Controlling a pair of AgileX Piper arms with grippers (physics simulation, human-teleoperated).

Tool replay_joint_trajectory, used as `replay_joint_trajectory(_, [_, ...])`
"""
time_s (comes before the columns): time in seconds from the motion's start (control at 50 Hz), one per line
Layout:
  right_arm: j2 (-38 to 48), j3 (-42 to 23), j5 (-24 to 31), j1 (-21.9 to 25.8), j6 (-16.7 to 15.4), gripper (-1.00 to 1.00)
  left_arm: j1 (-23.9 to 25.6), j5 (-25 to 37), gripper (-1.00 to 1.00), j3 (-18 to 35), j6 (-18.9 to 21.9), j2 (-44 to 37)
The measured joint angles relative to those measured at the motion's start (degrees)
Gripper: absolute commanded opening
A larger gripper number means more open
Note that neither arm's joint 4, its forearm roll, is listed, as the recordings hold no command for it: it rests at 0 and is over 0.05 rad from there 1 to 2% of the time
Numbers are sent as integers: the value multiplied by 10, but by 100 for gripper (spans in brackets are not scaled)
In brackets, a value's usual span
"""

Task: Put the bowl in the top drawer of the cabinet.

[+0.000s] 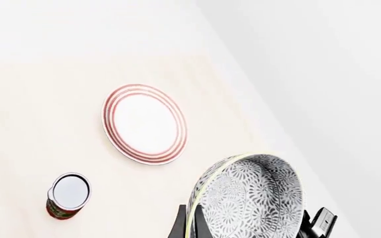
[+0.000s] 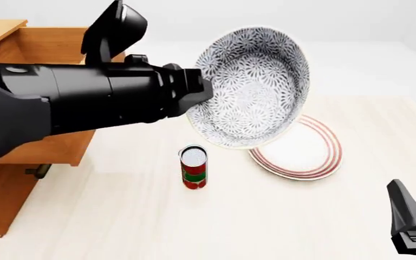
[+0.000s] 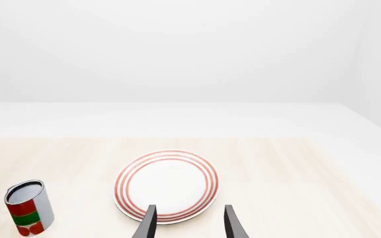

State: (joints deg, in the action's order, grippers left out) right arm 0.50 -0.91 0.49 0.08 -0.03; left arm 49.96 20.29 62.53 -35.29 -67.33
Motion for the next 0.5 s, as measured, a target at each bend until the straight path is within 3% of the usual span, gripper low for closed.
replay_joint_trajectory(0.5, [0, 0, 0, 0, 0, 100, -50, 34, -100, 12, 12, 49])
